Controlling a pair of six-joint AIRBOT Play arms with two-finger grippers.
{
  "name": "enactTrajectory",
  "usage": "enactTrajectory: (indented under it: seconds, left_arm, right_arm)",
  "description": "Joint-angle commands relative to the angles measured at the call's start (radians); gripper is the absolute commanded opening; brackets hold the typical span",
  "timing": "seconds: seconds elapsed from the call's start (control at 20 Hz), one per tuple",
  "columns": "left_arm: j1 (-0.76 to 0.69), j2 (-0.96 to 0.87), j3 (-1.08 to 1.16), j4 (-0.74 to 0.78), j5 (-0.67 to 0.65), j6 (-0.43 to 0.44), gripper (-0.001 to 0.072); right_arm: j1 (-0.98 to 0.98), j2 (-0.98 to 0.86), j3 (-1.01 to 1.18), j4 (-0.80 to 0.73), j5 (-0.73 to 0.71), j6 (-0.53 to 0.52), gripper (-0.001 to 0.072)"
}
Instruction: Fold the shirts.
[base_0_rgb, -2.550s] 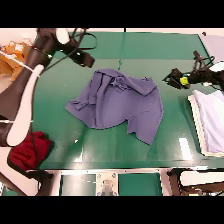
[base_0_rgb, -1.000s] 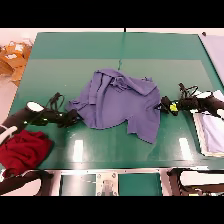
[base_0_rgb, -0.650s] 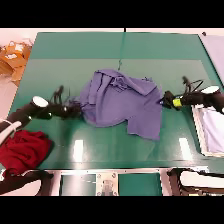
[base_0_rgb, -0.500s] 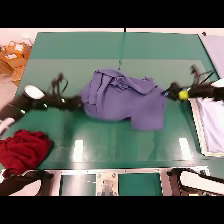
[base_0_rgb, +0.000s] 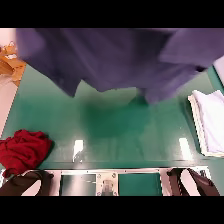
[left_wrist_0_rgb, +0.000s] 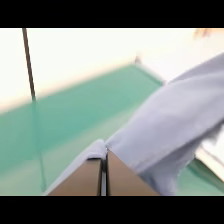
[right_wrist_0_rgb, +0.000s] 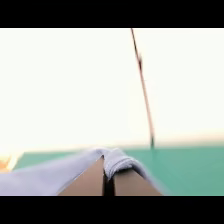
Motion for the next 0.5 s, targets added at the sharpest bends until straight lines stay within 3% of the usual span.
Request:
enactTrajectory:
  seconds: [0.0, 0.25, 0.45]
  left_arm:
    - [0.000, 0.016, 0.201, 0.022, -0.059, 0.000, 0.0019]
    - [0.000, 0.001, 0.027, 0.068, -0.053, 0.007, 0.0019]
    - [0.000, -0.148, -0.158, 0.070, 0.000, 0.034, 0.0019]
  right_arm:
    - [-0.024, 0.095, 0.107, -0.011, -0.085, 0.028, 0.0020]
    - [-0.024, 0.033, 0.035, 0.001, -0.078, 0.027, 0.0020]
    - [0.040, -0.109, -0.167, 0.053, -0.080, -0.064, 0.0020]
